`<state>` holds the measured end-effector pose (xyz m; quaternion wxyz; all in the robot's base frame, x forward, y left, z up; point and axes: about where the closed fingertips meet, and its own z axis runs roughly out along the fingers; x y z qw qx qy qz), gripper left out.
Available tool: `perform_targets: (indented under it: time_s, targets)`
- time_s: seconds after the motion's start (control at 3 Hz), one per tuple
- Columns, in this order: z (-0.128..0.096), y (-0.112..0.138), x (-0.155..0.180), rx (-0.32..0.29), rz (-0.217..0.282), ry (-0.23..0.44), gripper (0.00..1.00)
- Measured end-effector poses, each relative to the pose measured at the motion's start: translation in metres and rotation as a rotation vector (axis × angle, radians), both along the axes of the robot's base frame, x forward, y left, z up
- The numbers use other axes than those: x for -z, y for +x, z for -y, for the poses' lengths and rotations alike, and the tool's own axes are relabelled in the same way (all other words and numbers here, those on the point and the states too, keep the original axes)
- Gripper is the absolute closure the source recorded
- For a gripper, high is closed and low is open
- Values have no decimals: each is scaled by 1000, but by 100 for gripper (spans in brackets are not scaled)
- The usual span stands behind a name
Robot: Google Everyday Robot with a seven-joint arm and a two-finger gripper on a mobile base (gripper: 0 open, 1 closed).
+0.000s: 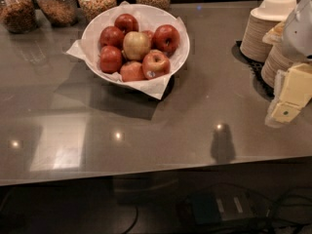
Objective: Pick apple from white bowl
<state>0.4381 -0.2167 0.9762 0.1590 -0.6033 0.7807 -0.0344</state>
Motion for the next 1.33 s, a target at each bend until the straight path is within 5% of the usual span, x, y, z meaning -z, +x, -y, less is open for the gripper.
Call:
perform_targets:
  time_s: [0.67, 1.33]
  targets:
    - [-6, 7, -4, -8, 27, 46, 0]
    - [-44, 46, -12, -57, 121, 200, 0]
